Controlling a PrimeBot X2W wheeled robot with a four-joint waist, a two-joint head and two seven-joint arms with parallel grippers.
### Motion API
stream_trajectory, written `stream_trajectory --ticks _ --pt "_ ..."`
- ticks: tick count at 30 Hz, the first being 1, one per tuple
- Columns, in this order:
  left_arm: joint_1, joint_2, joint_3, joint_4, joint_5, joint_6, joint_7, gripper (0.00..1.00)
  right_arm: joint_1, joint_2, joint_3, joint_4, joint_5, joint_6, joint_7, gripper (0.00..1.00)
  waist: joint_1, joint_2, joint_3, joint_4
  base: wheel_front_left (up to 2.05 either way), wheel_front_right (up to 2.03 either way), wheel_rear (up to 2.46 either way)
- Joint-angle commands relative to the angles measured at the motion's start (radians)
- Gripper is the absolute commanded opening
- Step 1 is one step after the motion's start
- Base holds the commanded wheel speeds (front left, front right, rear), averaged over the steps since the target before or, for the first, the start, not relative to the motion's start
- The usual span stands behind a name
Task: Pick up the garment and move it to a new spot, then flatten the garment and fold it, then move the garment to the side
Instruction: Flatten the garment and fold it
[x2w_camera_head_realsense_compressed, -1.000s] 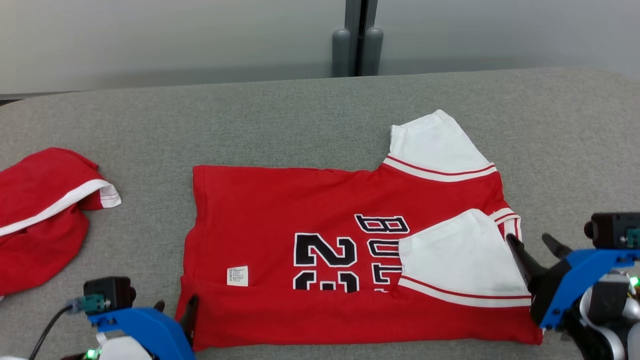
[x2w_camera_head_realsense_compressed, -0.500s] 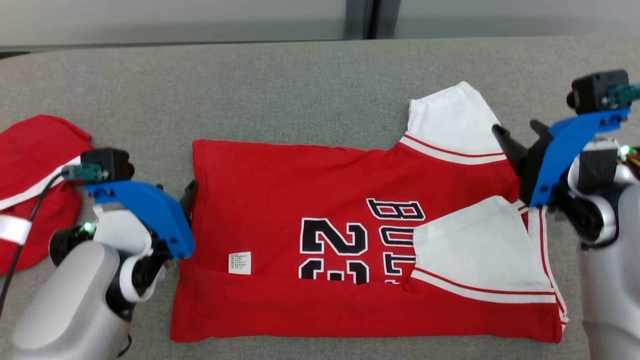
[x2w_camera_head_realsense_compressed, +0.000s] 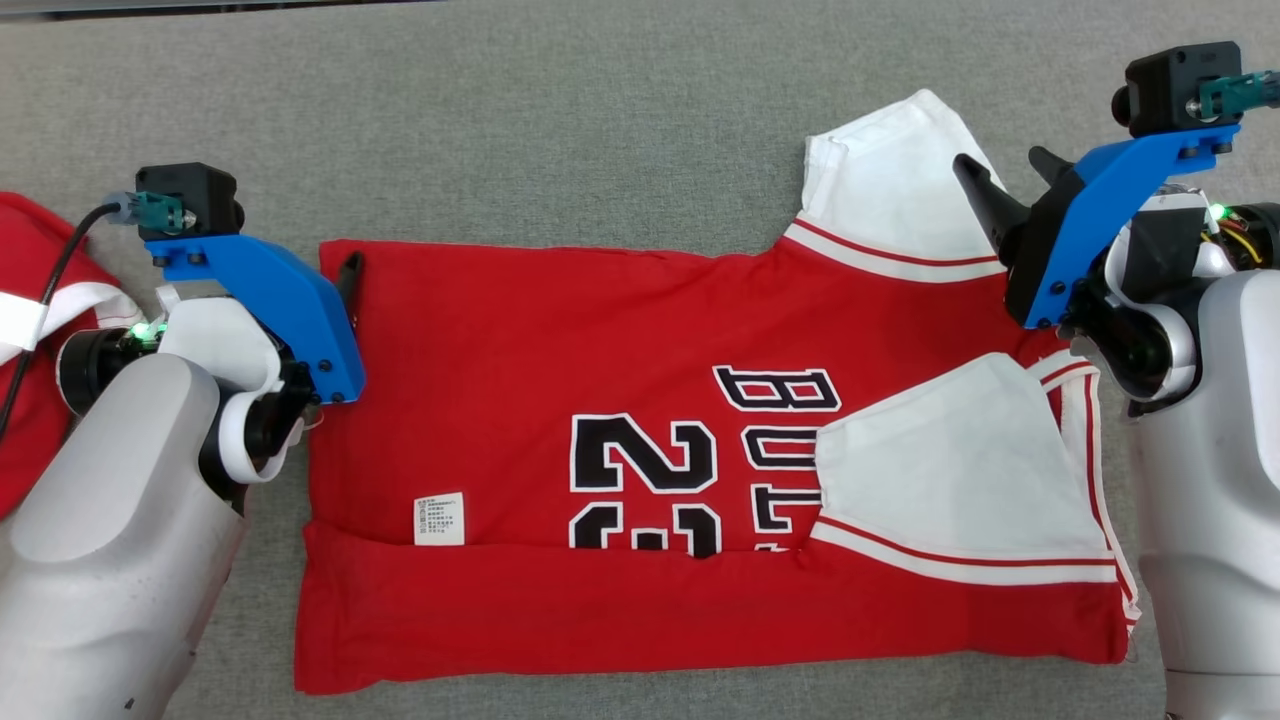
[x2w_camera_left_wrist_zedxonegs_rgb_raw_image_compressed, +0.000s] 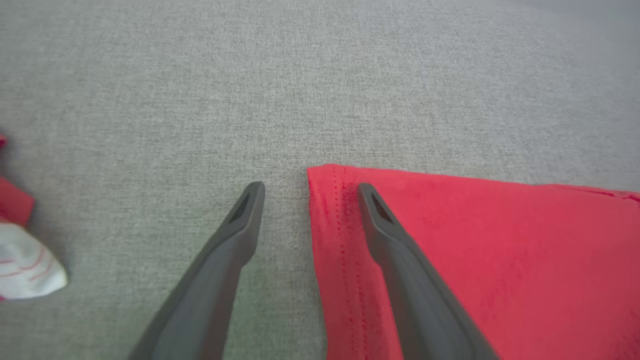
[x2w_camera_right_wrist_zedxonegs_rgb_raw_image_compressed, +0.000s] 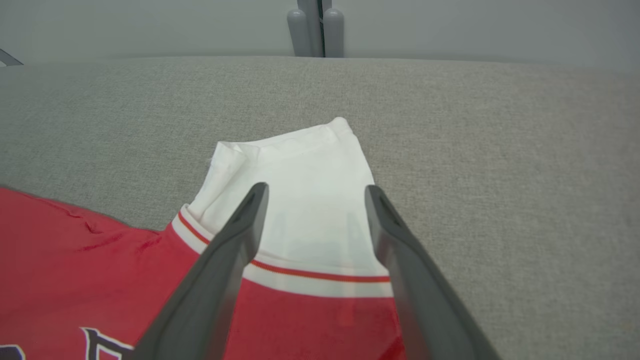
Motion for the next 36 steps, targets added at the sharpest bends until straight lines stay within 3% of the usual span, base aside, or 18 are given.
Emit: stream_trajectory --ticks 1,14,15,16,17,18,19,26,36 --pt "-0.017 0.0 -0.004 0.021 0.005 -0.006 -0.003 1.0 -0.022 0.0 0.005 0.01 0.012 0.001 -0.01 1.0 -0.0001 0.0 0.01 -0.009 0.0 0.0 0.0" --pt "-0.026 -0.032 -0.025 0.14 -0.021 -0.064 0.012 0.98 -0.043 -0.03 0.045 0.057 0.036 0.001 -0.033 1.0 -0.0001 0.0 0.019 -0.029 0.0 0.0 0.0" --pt "-0.025 -0.033 -0.027 0.146 -0.022 -0.068 0.009 0.78 -0.043 -0.031 0.048 0.061 0.035 0.001 -0.03 1.0 -0.0001 0.0 0.019 -0.029 0.0 0.0 0.0" --pt "-0.026 -0.033 -0.028 0.153 -0.023 -0.073 0.003 0.52 -0.044 -0.035 0.049 0.063 0.036 0.001 -0.028 1.0 -0.0001 0.0 0.02 -0.03 0.0 0.0 0.0" --pt "-0.025 -0.033 -0.03 0.161 -0.024 -0.079 0.004 0.36 -0.047 -0.036 0.049 0.065 0.037 0.001 -0.028 1.0 -0.0001 0.0 0.021 -0.03 0.0 0.0 0.0" --pt "-0.024 -0.034 -0.032 0.167 -0.027 -0.088 0.004 0.27 -0.051 -0.037 0.047 0.068 0.039 0.001 -0.027 1.0 -0.0001 0.0 0.022 -0.03 0.0 0.0 0.0" --pt "-0.024 -0.036 -0.03 0.171 -0.029 -0.094 -0.002 0.0 -0.056 -0.038 0.046 0.071 0.04 0.001 -0.027 1.0 -0.0001 0.0 0.025 -0.03 0.0 0.0 0.0" --pt "-0.035 -0.07 -0.028 0.186 -0.033 -0.122 -0.063 0.0 -0.108 -0.056 0.017 0.113 0.024 0.001 -0.025 1.0 -0.0001 0.0 0.053 -0.002 0.0 0.0 0.0" --pt "-0.055 -0.14 -0.078 0.141 0.009 -0.162 -0.156 0.0 -0.231 -0.121 -0.047 0.273 -0.104 0.001 -0.022 1.0 -0.0001 0.0 0.098 0.12 0.0 0.0 0.0"
